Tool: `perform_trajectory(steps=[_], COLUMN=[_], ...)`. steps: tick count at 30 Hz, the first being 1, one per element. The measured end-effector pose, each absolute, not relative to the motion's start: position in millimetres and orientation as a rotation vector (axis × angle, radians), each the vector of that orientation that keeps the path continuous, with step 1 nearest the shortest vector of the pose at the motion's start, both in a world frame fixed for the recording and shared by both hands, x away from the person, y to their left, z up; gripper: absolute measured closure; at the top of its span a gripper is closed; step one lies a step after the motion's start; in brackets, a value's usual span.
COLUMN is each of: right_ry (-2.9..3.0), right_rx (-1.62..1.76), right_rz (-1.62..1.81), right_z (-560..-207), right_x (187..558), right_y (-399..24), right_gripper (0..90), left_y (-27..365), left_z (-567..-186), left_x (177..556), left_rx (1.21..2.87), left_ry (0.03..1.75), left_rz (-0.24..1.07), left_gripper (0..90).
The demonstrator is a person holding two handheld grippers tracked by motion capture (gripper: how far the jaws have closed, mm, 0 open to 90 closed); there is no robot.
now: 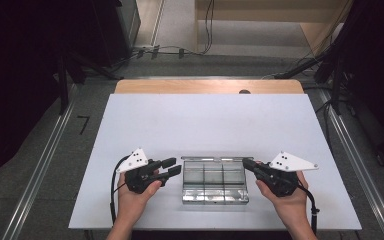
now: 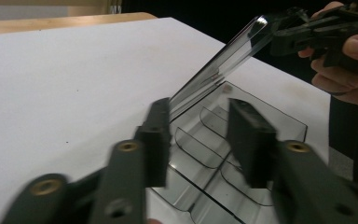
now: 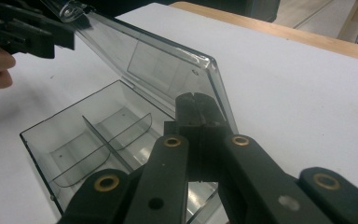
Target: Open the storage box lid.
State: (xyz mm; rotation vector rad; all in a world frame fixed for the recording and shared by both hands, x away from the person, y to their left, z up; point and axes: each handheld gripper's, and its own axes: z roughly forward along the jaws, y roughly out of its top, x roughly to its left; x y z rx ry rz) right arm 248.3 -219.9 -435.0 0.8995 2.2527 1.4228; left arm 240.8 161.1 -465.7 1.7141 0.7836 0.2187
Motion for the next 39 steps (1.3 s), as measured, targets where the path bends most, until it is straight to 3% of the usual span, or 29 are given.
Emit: perform_trajectory(steps=[7, 11, 13, 19, 24, 31, 34, 39], right_ry=[2.265, 2.28, 2.279, 2.26, 2.252, 2.246, 2.231, 2.198], right_rx=[0.91, 0.913, 0.912, 0.917, 0.897, 0.88, 0.876, 0.915], right_rz=[1.422, 1.413, 1.413, 1.43, 1.429, 1.452, 1.49, 1.533], right_z=[-435.5, -436.2, -435.7, -434.0, -433.6, -432.0, -430.1, -432.3], right_x=[254.9, 261.3, 264.7, 270.9, 271.0, 266.7, 267.1, 276.3], right_y=[-220.6, -217.4, -216.7, -218.7, -221.4, -237.3, -245.2, -248.3], right_gripper=[88.2, 88.2, 88.2, 88.2, 88.2, 87.9, 76.6, 49.4], left_y=[145.3, 138.4, 136.7, 132.9, 129.6, 133.2, 134.0, 135.0], left_z=[-462.1, -457.6, -457.8, -463.0, -466.6, -466.9, -466.7, -467.4], left_x=[261.0, 268.5, 268.8, 272.5, 276.2, 278.7, 279.2, 280.9], left_rx=[1.76, 1.756, 1.751, 1.751, 1.749, 1.729, 1.725, 1.717], left_ry=[0.79, 0.778, 0.767, 0.763, 0.776, 0.795, 0.798, 0.806], left_rz=[0.247, 0.265, 0.279, 0.291, 0.286, 0.263, 0.256, 0.247], left_gripper=[15.2, 11.0, 14.0, 43.7, 59.4, 65.9, 66.5, 67.1])
